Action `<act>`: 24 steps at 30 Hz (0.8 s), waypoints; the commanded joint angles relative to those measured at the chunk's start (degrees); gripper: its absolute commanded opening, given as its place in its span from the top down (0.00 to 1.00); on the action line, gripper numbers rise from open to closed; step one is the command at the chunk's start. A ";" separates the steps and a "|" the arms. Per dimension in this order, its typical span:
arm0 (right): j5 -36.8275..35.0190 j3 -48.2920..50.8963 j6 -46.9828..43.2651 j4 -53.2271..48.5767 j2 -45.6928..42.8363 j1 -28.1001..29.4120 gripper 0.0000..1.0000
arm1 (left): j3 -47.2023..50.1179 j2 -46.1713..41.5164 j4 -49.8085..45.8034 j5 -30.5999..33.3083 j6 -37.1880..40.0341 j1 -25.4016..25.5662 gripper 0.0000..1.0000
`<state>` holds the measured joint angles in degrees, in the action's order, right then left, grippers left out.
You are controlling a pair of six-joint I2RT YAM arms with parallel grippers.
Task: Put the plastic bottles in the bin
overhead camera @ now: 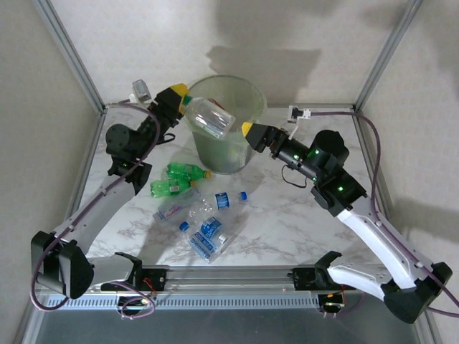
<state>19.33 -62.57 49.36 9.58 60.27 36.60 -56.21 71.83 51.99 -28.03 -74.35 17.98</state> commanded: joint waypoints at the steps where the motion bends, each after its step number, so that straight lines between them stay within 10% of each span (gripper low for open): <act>1: 10.28 1.89 8.64 15.10 1.75 -0.48 0.02 | 1.74 -0.47 13.02 2.00 -7.08 -0.40 0.68; 24: 14.23 -4.39 12.17 22.79 12.72 1.71 0.05 | 2.77 0.33 12.62 1.66 -5.90 0.34 0.72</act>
<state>32.64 -63.92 61.80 30.61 72.66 37.80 -53.76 72.20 62.13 -26.06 -81.03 18.02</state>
